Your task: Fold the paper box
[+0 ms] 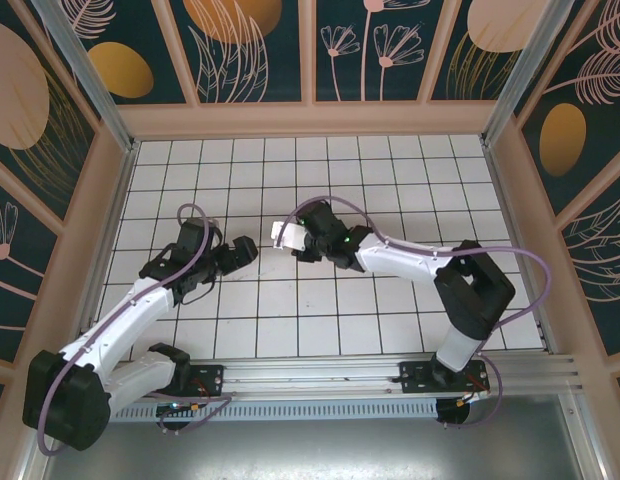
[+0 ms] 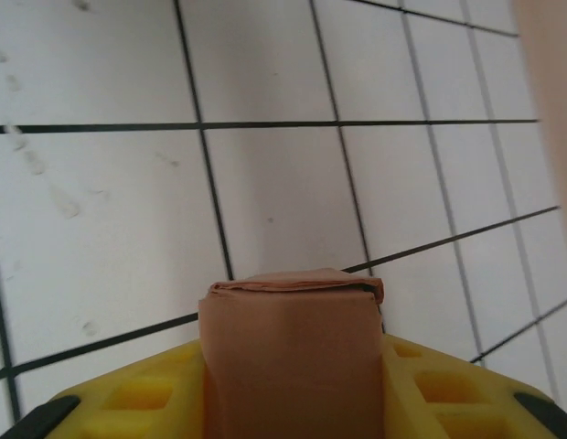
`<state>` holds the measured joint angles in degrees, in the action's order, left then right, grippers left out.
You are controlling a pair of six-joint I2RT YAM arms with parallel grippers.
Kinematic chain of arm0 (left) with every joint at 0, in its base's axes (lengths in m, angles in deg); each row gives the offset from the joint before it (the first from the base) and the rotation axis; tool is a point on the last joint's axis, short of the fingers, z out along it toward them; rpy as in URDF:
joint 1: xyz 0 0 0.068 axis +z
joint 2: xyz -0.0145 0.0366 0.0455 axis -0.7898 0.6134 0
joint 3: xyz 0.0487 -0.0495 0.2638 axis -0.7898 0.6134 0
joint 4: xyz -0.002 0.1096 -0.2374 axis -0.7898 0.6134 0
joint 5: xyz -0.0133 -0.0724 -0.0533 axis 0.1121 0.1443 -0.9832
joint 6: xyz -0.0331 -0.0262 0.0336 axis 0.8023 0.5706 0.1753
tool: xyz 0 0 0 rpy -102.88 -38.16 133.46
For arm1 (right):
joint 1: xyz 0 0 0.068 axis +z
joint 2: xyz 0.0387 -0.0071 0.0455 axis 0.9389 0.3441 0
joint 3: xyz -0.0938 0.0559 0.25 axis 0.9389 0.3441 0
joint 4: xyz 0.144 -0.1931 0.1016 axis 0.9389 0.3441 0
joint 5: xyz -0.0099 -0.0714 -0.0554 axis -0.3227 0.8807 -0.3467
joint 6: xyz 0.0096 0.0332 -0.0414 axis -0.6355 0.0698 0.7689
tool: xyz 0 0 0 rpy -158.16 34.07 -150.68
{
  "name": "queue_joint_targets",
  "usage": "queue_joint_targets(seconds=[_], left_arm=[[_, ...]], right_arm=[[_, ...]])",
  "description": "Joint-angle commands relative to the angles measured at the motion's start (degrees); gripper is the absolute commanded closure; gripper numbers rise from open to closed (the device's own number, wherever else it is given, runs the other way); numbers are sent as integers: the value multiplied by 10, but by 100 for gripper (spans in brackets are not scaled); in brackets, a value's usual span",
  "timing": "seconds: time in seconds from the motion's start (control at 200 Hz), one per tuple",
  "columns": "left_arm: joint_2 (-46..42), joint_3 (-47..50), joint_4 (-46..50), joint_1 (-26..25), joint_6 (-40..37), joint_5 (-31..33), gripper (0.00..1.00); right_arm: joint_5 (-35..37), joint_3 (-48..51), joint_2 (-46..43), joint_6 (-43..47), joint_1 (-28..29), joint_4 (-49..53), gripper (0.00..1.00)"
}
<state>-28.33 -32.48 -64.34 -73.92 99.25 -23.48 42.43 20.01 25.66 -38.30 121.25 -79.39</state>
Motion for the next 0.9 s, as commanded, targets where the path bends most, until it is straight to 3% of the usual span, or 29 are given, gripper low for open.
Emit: queue_joint_targets(seconds=[0.0, 0.165, 0.225, 0.3, 0.365, 0.445, 0.621, 0.746, 0.896], left_arm=[[-4, 11, -30, 7, 12, -6, 1], [-31, 13, -27, 7, -13, 37, 1], [-41, 12, -20, 7, -24, 50, 1], [-54, 12, -18, 7, -36, 62, 1], [-66, 18, -26, 7, -43, 69, 1], [-82, 29, -46, 7, -52, 77, 1], [-114, 62, -124, 7, -89, 105, 2], [-123, 98, -212, 7, -148, 177, 1], [-134, 188, -406, 7, -268, 238, 1]], right_arm=[[129, 27, 4, 11, 12, -133, 59], [176, 54, 49, 24, 27, -184, 57], [174, 64, 51, 34, 36, -200, 52], [157, 70, 43, 30, 43, -200, 40], [114, 74, 23, 7, 45, -188, 15], [61, 72, -5, -20, 42, -153, 2], [-34, 98, -73, -100, 31, -135, 1], [-64, 197, -153, -206, -7, -268, 1], [-21, 321, -260, -323, -78, -387, 1]])
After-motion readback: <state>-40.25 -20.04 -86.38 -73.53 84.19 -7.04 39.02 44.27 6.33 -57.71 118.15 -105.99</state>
